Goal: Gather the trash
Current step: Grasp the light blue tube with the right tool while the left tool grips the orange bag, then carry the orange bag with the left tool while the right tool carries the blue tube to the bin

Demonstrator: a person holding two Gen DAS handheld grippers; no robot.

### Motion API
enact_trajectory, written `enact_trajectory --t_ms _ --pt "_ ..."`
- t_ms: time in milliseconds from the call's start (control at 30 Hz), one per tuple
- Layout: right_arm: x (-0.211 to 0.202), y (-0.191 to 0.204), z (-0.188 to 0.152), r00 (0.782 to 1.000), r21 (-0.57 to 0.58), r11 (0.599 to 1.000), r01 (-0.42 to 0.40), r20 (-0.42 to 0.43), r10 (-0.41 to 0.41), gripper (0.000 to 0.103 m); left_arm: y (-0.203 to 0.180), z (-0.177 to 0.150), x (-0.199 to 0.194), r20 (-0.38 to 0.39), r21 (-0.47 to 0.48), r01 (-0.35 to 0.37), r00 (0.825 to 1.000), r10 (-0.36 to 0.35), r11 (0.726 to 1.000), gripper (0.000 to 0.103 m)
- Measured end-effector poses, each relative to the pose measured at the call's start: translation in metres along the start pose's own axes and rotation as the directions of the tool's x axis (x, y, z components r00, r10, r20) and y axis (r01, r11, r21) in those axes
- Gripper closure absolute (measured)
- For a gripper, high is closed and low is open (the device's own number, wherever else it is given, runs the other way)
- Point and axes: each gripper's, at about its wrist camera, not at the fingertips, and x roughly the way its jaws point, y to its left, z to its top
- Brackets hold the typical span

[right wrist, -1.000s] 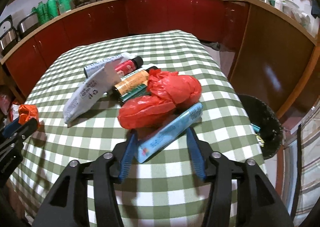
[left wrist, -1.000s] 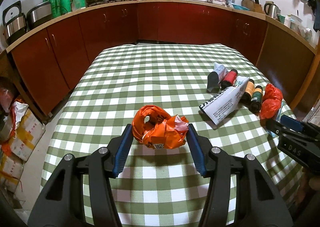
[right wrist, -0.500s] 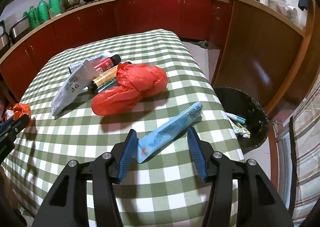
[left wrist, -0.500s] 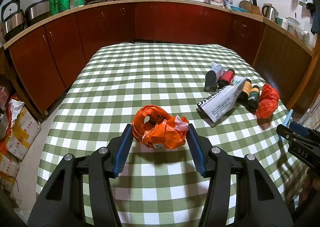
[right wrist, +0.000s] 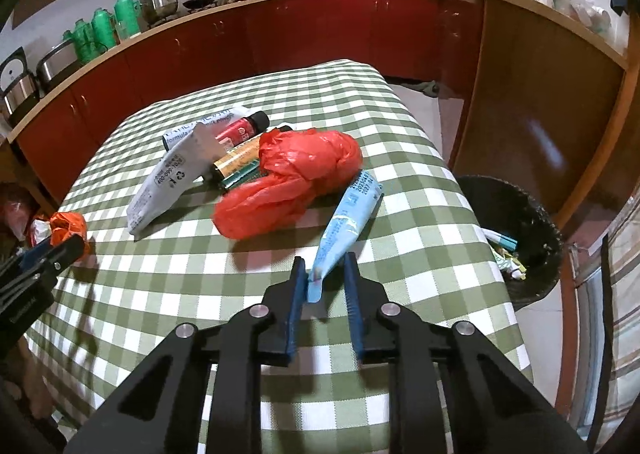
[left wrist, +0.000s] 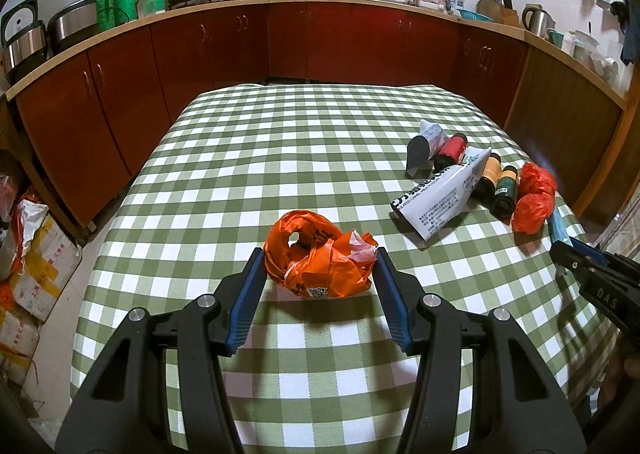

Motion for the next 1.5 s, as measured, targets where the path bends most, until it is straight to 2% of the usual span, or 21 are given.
enact_trajectory --t_ms 100,467,700,933,1100,1333,1500 --pt "-0.001 -0.002 0.001 1.000 0.004 1.000 -0.010 0.008 0.010 0.092 -0.002 -0.001 0.001 0.002 0.004 0.000 1.000 0.000 1.000 0.050" --pt "-0.018 -0.020 -0.001 0.998 0.024 1.000 -0.003 0.059 0.001 0.094 -0.022 0.000 -0.006 0.023 0.029 0.009 1.000 -0.010 1.000 0.051" --pt "-0.042 -0.045 0.000 0.992 0.018 1.000 0.008 0.125 -0.010 0.094 -0.051 0.005 -0.025 0.062 0.065 0.055 0.996 -0.059 0.996 0.051" --pt "-0.061 -0.089 0.004 0.983 0.042 0.998 0.050 0.172 -0.056 0.094 -0.113 0.014 -0.031 0.076 0.128 0.151 0.984 -0.162 0.980 0.051" --pt "-0.068 -0.122 0.007 0.977 0.057 0.995 0.084 0.192 -0.094 0.094 -0.167 0.023 -0.028 0.089 0.179 0.216 0.968 -0.234 0.960 0.051" --pt "-0.070 -0.160 0.015 0.966 0.052 0.990 0.134 0.217 -0.142 0.094 -0.231 0.038 -0.016 0.099 0.235 0.266 0.950 -0.295 0.935 0.051" --pt "-0.064 -0.179 0.019 0.963 0.041 0.987 0.155 0.216 -0.160 0.094 -0.274 0.045 -0.001 0.089 0.270 0.278 0.946 -0.311 0.922 0.051"
